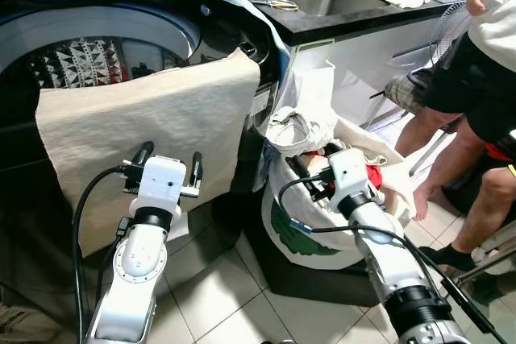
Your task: Clothes washing
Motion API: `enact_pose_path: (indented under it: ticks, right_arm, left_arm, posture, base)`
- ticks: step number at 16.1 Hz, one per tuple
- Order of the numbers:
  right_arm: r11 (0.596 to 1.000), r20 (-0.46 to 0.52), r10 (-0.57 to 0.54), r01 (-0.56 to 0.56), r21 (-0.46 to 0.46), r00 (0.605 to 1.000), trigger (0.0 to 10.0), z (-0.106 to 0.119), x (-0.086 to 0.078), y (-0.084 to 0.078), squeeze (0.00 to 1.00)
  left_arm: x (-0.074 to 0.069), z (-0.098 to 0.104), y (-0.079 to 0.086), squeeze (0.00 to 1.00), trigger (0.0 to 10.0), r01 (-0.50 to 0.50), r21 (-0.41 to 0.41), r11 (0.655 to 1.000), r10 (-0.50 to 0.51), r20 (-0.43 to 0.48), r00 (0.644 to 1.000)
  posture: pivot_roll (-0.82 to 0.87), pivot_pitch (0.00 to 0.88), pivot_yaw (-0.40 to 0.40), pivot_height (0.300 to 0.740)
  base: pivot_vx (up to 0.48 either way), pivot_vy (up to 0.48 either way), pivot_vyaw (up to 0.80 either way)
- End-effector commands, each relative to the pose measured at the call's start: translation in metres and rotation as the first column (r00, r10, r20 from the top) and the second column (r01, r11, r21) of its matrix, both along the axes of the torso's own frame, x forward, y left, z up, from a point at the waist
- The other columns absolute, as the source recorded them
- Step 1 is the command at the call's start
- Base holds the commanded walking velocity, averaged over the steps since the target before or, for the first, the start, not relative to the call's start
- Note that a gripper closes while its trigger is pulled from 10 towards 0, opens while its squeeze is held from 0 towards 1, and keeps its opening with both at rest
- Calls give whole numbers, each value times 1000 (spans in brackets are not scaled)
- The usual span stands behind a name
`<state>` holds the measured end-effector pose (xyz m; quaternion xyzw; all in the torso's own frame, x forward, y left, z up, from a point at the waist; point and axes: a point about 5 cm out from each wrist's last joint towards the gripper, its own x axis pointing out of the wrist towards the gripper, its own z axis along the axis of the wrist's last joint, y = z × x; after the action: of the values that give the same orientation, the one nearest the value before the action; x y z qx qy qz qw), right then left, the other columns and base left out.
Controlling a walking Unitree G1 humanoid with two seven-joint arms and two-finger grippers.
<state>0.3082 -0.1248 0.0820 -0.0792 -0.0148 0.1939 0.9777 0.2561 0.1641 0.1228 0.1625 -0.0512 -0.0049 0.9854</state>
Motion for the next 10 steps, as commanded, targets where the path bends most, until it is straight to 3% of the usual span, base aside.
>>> enact_pose_path:
  ticks: [1, 2, 3, 5, 7, 10]
  right_arm:
    - [1000, 14, -20, 20, 12, 1000, 10000, 4, 6, -5, 0]
    - [1000, 13, -23, 23, 16, 1000, 10000, 4, 7, -4, 0]
    - [999, 13, -27, 27, 20, 1000, 10000, 5, 8, -4, 0]
    - [999, 8, -40, 40, 25, 999, 10000, 4, 10, -4, 0]
    - [999, 11, -35, 35, 16, 999, 10000, 3, 12, -3, 0]
    - [1000, 40, 0, 1, -11, 999, 10000, 9, 15, -6, 0]
  left_arm:
    - [0, -7, -2, 0, 10000, 19, -90, 996, -23, -46, 999]
    - [0, -7, -2, 0, 10000, 13, -156, 988, -21, -52, 998]
    - [1, -7, -1, 0, 10000, 2, -146, 989, -10, -50, 999]
    - [5, -9, -1, 0, 10000, -15, -14, 1000, 14, -44, 999]
    - [7, -10, 0, 0, 10000, -21, -55, 998, 19, -46, 999]
    - [-2, -24, 9, 0, 10000, -104, -187, 977, 95, -56, 994]
  posture:
    - [151, 0, -120, 740]
    - [152, 0, -118, 740]
    - [152, 0, -117, 740]
    - [156, 0, -115, 740]
    - [159, 0, -118, 740]
    - [144, 0, -151, 740]
  base:
    - [0, 0, -675]
    - [0, 0, -669]
    - [0, 0, -663]
    - [0, 0, -666]
    - [0, 0, -653]
    - [0, 0, -621]
